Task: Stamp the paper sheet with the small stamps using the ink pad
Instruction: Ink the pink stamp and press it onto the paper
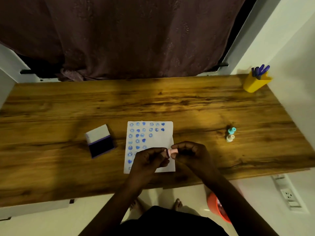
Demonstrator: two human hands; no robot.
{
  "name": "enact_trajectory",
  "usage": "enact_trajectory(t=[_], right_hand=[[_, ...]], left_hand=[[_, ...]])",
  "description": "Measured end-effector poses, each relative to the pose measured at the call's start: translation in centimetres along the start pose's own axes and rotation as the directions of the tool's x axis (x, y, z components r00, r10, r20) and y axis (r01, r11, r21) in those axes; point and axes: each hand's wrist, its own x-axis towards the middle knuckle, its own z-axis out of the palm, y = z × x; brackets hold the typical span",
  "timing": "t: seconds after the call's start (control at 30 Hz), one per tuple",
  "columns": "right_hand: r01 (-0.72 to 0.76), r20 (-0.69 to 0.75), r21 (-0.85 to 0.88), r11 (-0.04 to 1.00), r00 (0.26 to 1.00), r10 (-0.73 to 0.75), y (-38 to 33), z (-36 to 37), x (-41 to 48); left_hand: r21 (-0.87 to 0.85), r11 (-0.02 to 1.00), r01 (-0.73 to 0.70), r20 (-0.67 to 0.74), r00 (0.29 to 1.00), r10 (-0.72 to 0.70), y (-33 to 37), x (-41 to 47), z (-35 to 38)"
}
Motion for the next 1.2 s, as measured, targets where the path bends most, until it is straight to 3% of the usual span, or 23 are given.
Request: enact_trajectory(t=[0.1,0.37,0.57,0.63,0.7,0.77,0.83,1.1,1.2], right_hand=[[0.024,-0.016,-0.067,0.997,1.000,-0.025,0.0,-0.8,-0.5],[0.045,0.031,-0.021,0.999,0.999,-0.044,0.8,-2.9,-1.2],[0.039,0.026,0.047,0.998,0.999,-0.041,1.9,-4.9,-1.5],[0.073,0.013,-0.025,0.997,0.997,-0.072,2.4,-5.7,-1.6],[0.110,-0.041,-0.213,0.971,0.992,-0.122,3.3,-6.6,-1.6],[0.094,-0.116,-0.454,0.886,0.980,-0.164,4.0,-7.5,-1.6],[0.078,-0.124,-0.587,0.806,0.975,-0.184,4.5,-8.1,-1.5],[0.097,0.069,-0.748,0.656,0.995,-0.068,6.1,-7.6,-0.4],[0.134,0.098,-0.765,0.630,0.991,-0.093,6.4,-7.3,-0.1]], left_hand=[[0.026,1.000,-0.014,0.016,1.000,0.013,0.1,0.0,0.7],[0.022,0.999,-0.041,0.106,0.994,0.039,0.1,0.1,2.4],[0.189,0.974,-0.126,0.147,0.984,0.099,-1.0,1.8,4.2],[0.288,0.944,-0.160,0.187,0.976,0.109,-1.3,2.3,5.0],[0.367,0.918,-0.149,0.187,0.979,0.084,-1.8,2.9,5.6],[0.366,0.923,-0.117,0.150,0.986,0.065,-2.3,3.3,5.9],[0.358,0.929,-0.091,0.108,0.993,0.055,-2.7,3.8,6.2],[0.380,0.924,-0.049,0.049,0.998,0.033,-3.4,4.5,7.0],[0.383,0.922,-0.055,0.040,0.998,0.043,-3.3,4.7,7.3]])
